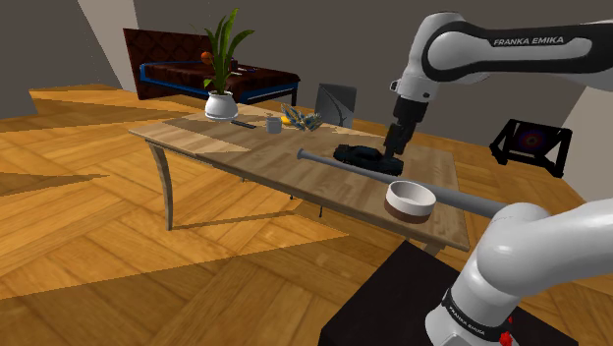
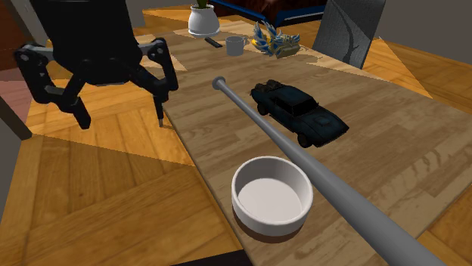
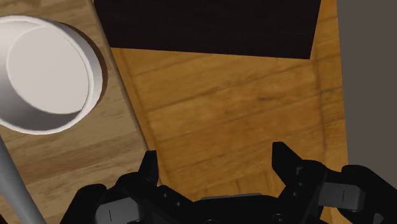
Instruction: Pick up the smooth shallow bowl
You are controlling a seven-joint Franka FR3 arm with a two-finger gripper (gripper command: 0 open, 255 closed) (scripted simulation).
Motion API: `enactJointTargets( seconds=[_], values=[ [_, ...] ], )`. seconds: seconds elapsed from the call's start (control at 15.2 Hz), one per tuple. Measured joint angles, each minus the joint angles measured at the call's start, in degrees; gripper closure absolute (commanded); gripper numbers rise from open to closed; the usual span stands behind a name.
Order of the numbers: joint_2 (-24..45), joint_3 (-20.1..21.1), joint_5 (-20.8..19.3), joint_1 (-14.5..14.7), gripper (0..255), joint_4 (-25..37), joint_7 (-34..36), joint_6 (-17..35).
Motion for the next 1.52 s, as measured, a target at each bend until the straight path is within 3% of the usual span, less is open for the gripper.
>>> enactJointTargets(
  seconds=[0.79, 1.12, 1.52],
  values=[
    [5.39, -11.67, -9.50, -6.58, 0, -12.57, -10.25, 18.01],
    [13.37, -17.22, -12.35, -8.18, 0, -14.12, -14.45, 27.79],
    [17.34, -19.36, -13.17, -8.37, 0, -16.75, -15.53, 34.47]
  ],
)
